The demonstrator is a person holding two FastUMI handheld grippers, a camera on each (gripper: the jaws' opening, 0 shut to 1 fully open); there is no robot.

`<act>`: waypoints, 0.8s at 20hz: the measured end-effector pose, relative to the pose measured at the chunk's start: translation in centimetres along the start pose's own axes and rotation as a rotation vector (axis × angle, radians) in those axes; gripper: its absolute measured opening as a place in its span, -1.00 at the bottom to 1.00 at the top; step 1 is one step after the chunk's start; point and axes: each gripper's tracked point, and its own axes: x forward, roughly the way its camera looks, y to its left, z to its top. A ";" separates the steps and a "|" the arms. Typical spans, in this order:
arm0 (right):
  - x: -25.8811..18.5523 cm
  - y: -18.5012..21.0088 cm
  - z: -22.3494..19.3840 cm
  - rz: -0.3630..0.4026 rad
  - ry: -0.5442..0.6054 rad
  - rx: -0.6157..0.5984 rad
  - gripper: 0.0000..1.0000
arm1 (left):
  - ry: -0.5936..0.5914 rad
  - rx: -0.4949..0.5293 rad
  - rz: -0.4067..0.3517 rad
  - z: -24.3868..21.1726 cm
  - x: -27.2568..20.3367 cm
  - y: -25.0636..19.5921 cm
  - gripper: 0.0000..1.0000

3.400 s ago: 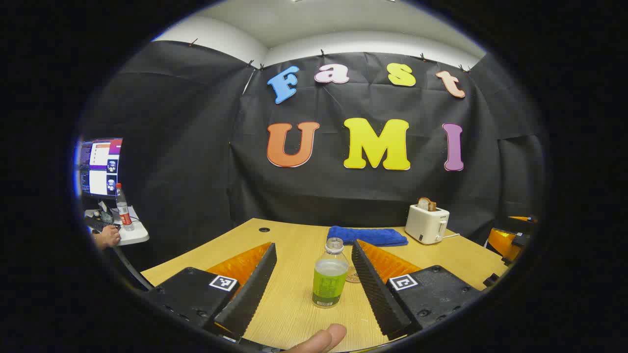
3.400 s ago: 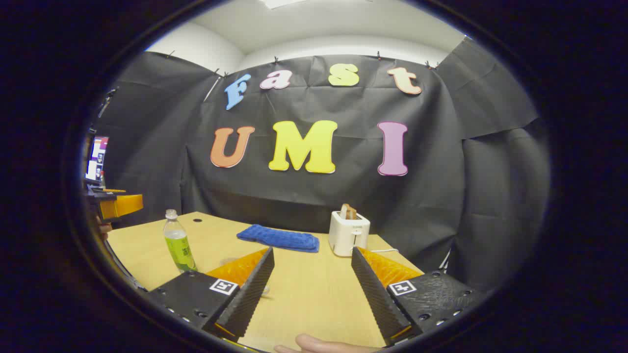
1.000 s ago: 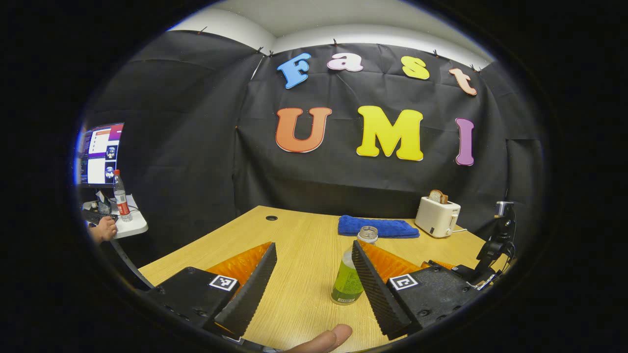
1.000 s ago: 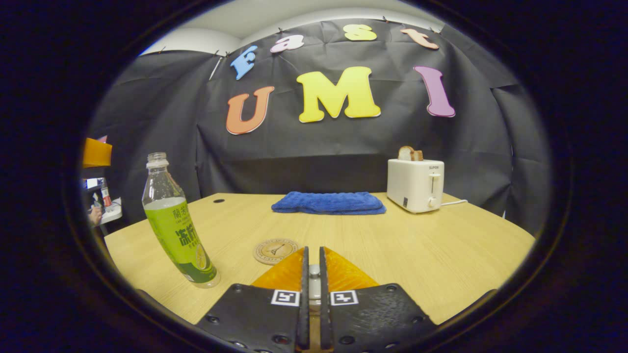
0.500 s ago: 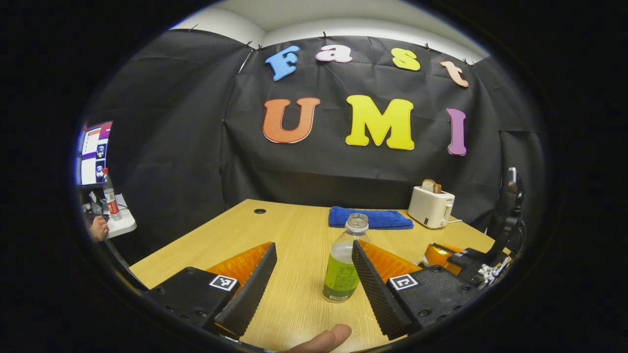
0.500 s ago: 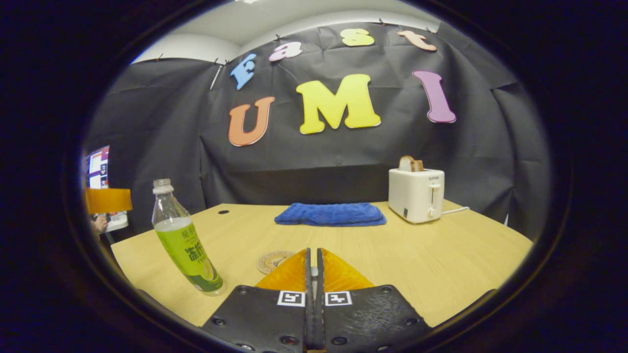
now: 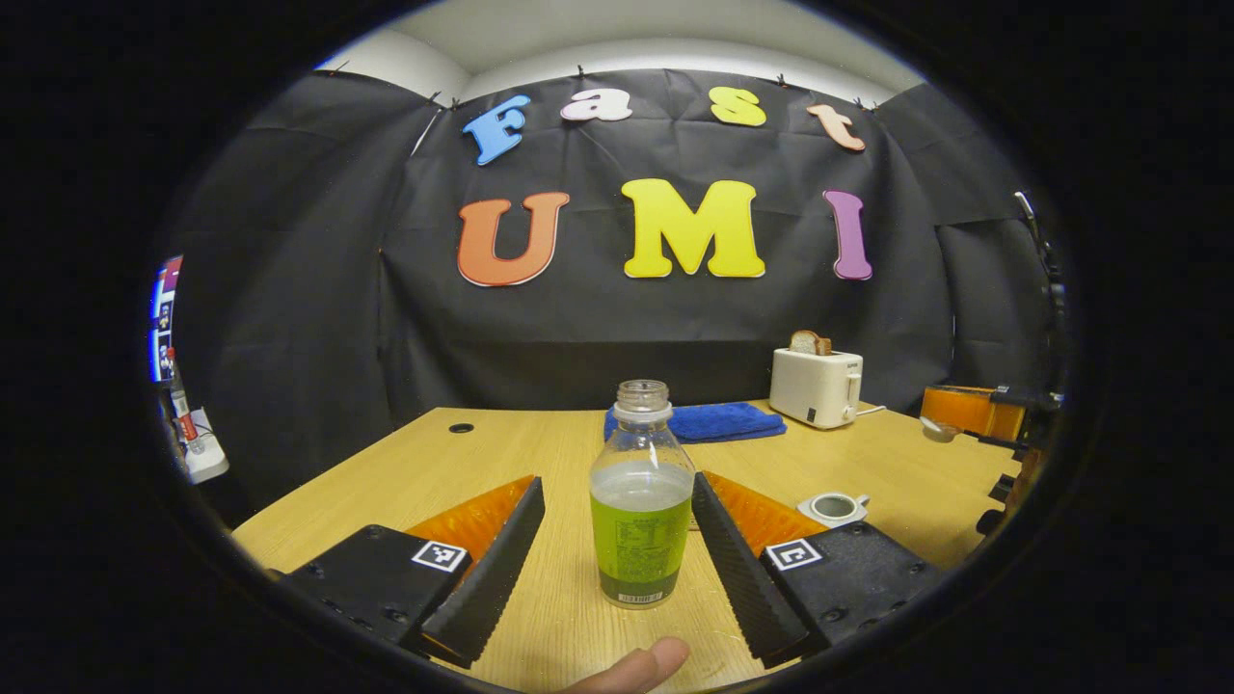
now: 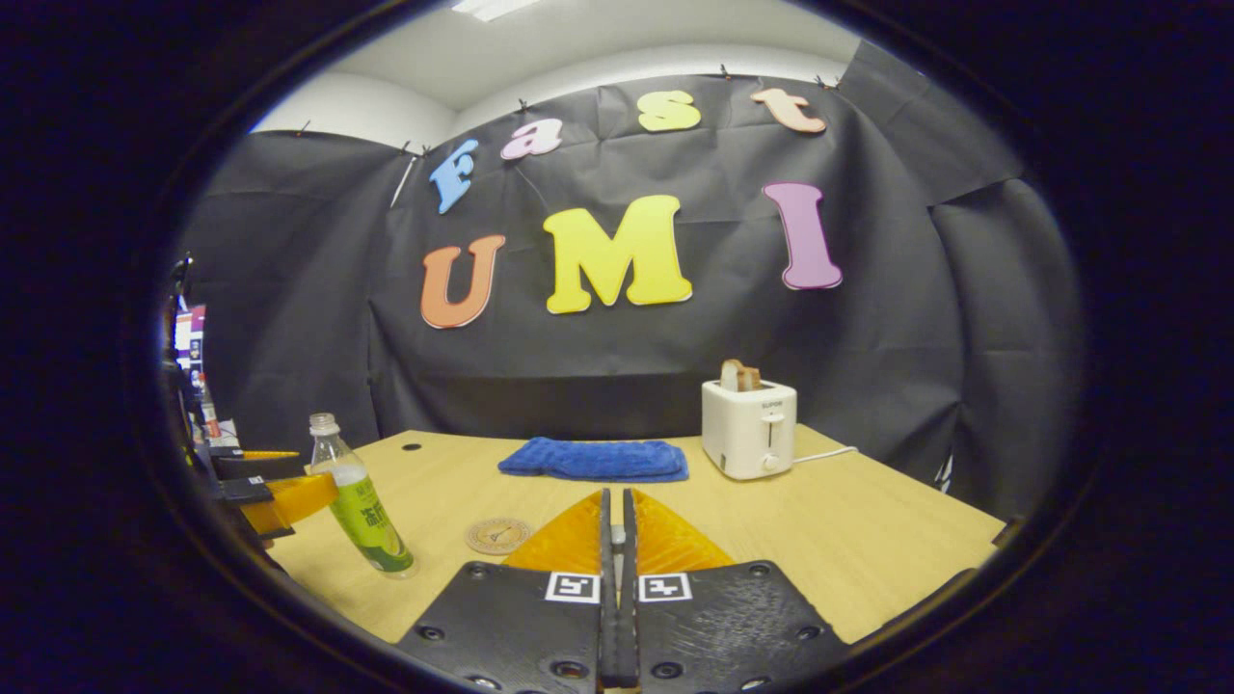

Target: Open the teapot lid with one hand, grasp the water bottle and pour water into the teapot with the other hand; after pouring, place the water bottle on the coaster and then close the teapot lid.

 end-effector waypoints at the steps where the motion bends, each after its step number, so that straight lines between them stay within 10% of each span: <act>1: -0.5 -0.5 0.1 -0.004 -0.004 -0.007 -1.00 | -0.017 -0.009 -0.007 -0.2 0.6 0.0 0.93; 16: -2.5 -3.5 2.1 -0.020 -0.059 0.015 -1.00 | -0.054 -0.034 -0.020 -3.4 3.5 -0.9 0.67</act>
